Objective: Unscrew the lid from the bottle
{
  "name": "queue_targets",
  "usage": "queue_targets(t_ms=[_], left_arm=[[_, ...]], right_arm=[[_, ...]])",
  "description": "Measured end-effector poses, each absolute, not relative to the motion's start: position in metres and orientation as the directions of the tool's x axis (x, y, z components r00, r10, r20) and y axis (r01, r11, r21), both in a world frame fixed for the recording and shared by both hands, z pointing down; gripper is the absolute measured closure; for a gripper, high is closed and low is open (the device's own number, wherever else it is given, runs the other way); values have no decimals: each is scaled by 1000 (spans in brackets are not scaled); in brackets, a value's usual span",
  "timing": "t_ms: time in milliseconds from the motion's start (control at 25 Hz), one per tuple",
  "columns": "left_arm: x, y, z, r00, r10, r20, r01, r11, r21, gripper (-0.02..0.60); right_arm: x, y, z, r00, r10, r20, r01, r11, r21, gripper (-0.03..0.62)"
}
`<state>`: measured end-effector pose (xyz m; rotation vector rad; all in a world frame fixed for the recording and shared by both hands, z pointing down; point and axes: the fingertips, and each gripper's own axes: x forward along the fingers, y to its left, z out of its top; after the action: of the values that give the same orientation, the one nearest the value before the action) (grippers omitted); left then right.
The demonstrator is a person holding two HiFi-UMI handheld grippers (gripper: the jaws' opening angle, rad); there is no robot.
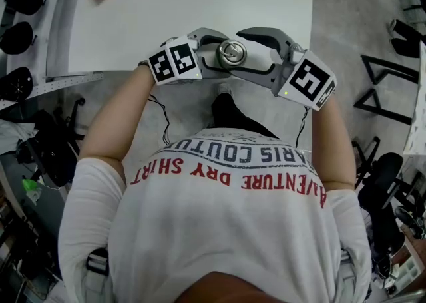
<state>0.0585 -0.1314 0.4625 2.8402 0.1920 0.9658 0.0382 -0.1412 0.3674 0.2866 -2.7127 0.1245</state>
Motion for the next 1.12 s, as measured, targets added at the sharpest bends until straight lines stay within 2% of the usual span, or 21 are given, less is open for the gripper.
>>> queue_targets(t_ms=[280,560,800,1120], left_arm=[[61,-131,461,837,-24,547,-135,-977,163,216],[57,-131,460,834,-209,511,-332,-929,162,216],[58,-132,460,809,-323,491,-447,-880,158,216],[59,-131,459,783,-378,494,-507,-848,153,216]], right_arm=[[40,-135,369,-835,-421,354,-461,887,-33,307],[44,-138,378,-704,-622,342,-662,749,-1,307],[45,-138,380,-640,-703,309,-747,664,-35,309],[45,-140,381,-583,-755,301,-795,607,-16,319]])
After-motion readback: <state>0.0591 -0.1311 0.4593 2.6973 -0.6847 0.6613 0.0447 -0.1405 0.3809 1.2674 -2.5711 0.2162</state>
